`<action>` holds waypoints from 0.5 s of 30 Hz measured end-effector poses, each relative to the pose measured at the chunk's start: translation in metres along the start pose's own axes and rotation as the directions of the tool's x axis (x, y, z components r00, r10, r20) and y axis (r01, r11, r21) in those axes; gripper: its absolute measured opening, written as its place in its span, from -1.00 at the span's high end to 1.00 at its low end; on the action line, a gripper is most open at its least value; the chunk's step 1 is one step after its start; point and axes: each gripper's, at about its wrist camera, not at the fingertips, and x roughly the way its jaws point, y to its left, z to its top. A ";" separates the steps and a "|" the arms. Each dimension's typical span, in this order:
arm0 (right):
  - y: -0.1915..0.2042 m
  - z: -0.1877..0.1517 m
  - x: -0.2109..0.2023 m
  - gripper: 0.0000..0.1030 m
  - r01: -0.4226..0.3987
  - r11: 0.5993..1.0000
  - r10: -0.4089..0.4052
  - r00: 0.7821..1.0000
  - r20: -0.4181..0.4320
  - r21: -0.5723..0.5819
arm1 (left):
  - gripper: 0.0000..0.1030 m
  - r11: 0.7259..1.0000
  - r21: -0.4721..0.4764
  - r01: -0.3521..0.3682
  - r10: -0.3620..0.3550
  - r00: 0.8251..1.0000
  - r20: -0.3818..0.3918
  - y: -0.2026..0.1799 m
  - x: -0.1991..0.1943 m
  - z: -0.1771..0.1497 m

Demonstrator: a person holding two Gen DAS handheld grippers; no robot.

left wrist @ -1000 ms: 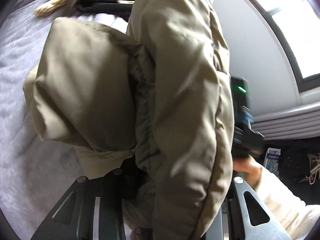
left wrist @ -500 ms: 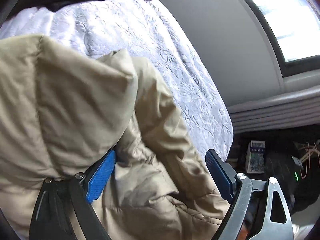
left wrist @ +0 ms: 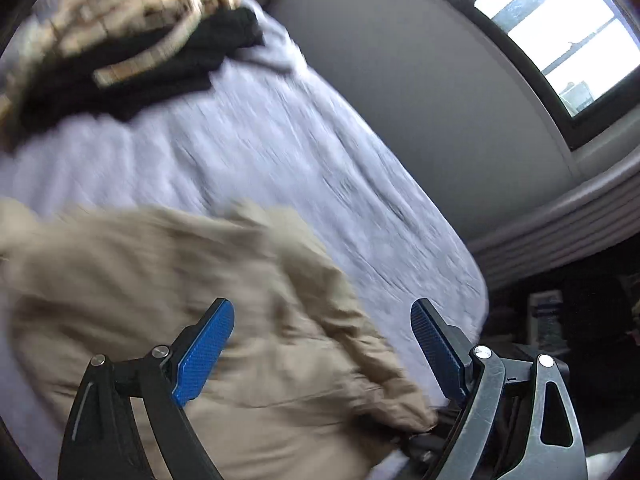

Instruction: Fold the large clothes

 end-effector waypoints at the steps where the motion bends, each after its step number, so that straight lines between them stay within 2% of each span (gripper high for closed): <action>1: -0.005 -0.001 0.000 0.72 0.012 1.000 -0.012 1.000 -0.003 0.007 | -0.75 0.999 0.013 -0.050 0.049 0.998 0.033 0.011 -0.013 0.002; 3: -0.022 -0.004 0.002 0.72 0.011 0.999 -0.010 1.000 -0.019 0.050 | -0.75 0.983 0.027 -0.181 0.179 0.981 0.075 0.028 -0.024 0.000; 5: -0.035 -0.005 0.006 0.72 0.010 0.996 -0.008 1.000 -0.030 0.086 | -0.75 0.962 0.004 -0.272 0.272 0.962 0.041 0.053 -0.014 -0.002; 9: -0.054 -0.003 0.012 0.72 0.013 0.993 -0.010 1.000 -0.023 0.121 | -0.75 0.951 -0.052 -0.305 0.305 0.952 -0.007 0.071 0.039 -0.009; 12: -0.060 0.004 0.015 0.71 0.025 0.991 -0.024 1.000 -0.013 0.134 | -0.75 0.938 -0.022 -0.347 0.347 0.938 -0.023 0.059 0.081 -0.005; 15: -0.075 0.017 0.024 0.69 0.037 0.986 -0.037 0.999 -0.005 0.164 | -0.75 0.933 0.008 -0.361 0.361 0.932 -0.036 0.043 0.110 0.003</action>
